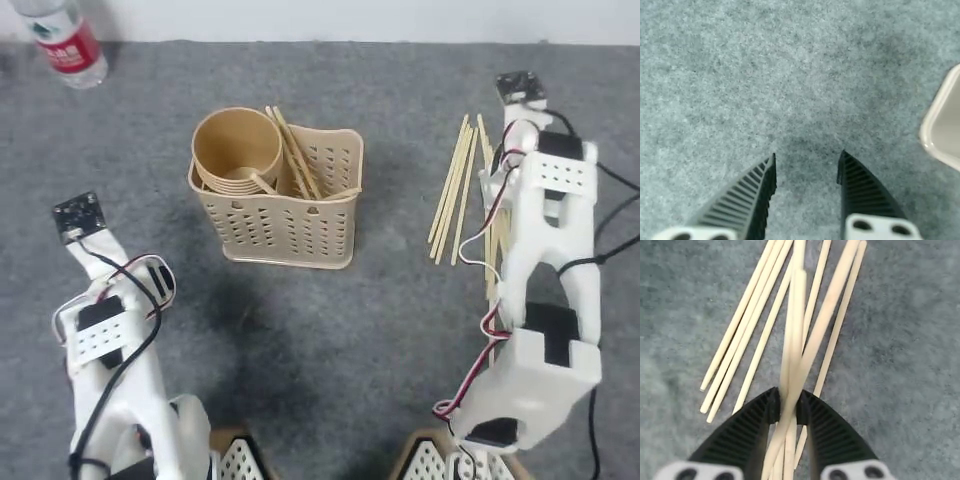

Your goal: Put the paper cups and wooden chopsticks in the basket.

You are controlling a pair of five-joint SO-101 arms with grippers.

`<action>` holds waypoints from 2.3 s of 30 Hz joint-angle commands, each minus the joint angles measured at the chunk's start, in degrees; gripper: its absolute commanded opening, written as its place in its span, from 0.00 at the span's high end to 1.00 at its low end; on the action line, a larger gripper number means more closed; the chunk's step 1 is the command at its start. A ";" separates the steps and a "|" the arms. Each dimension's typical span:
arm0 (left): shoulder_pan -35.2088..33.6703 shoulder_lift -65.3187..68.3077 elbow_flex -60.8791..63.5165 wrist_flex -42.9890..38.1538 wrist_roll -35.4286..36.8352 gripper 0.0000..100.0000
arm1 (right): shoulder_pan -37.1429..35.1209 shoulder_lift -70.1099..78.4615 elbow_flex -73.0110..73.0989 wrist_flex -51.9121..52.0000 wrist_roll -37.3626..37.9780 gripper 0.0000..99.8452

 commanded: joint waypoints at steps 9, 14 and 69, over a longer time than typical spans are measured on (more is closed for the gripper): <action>0.44 -0.35 -0.31 -1.05 0.44 0.81 | 0.04 2.68 -2.64 -1.89 3.16 0.85; 0.44 -0.35 -0.31 -1.05 0.44 0.81 | 0.75 2.95 -2.99 -2.86 3.34 0.87; 0.44 -0.35 -0.31 -1.14 0.44 0.81 | 1.01 21.05 -87.56 32.92 -6.86 0.99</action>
